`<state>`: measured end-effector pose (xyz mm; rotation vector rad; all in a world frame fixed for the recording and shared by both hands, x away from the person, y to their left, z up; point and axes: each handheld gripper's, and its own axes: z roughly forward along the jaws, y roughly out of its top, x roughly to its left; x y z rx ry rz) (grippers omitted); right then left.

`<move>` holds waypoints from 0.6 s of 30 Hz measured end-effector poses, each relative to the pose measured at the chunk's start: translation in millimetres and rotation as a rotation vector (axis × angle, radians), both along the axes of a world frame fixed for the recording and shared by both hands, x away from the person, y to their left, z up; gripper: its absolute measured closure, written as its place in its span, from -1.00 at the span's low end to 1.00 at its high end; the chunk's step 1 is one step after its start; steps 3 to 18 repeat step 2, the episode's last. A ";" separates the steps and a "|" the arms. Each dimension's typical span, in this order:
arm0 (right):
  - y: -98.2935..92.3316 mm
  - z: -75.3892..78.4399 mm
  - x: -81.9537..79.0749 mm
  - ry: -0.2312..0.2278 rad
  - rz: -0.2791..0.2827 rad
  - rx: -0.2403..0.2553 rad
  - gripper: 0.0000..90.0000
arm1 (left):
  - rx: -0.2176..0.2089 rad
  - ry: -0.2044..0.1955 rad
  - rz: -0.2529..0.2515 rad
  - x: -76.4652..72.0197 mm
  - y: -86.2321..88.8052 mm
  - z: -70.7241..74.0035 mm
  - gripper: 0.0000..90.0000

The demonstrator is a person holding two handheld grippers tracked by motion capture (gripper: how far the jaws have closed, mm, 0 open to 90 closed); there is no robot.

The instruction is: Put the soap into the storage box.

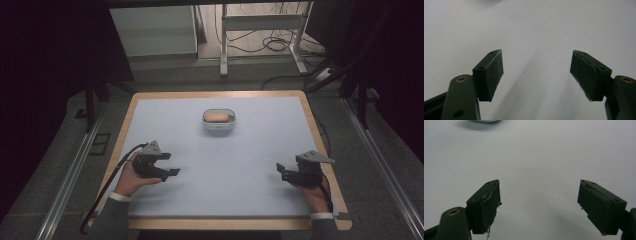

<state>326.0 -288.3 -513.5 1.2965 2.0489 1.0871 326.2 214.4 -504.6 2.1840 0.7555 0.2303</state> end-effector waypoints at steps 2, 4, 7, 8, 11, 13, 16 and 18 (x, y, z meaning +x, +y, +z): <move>0.1 -0.1 0.0 0.000 0.000 -0.001 -0.60 | 0.001 0.001 0.003 0.2 -0.1 -0.5 -0.40; 0.1 -0.1 0.0 0.000 0.000 -0.001 -0.60 | 0.001 0.001 0.003 0.2 -0.1 -0.5 -0.40; 0.1 -0.1 0.0 0.000 0.000 -0.001 -0.60 | 0.001 0.001 0.003 0.2 -0.1 -0.5 -0.40; 0.1 -0.1 0.0 0.000 0.000 -0.001 -0.60 | 0.001 0.001 0.003 0.2 -0.1 -0.5 -0.40; 0.1 -0.1 0.0 0.000 0.000 -0.001 -0.60 | 0.001 0.001 0.003 0.2 -0.1 -0.5 -0.40; 0.1 -0.1 0.0 0.000 0.000 -0.001 -0.60 | 0.001 0.001 0.003 0.2 -0.1 -0.5 -0.40; 0.1 -0.1 0.0 0.000 0.000 -0.001 -0.60 | 0.001 0.001 0.003 0.2 -0.1 -0.5 -0.40; 0.1 -0.1 0.0 0.000 0.000 -0.001 -0.60 | 0.001 0.001 0.003 0.2 -0.1 -0.5 -0.40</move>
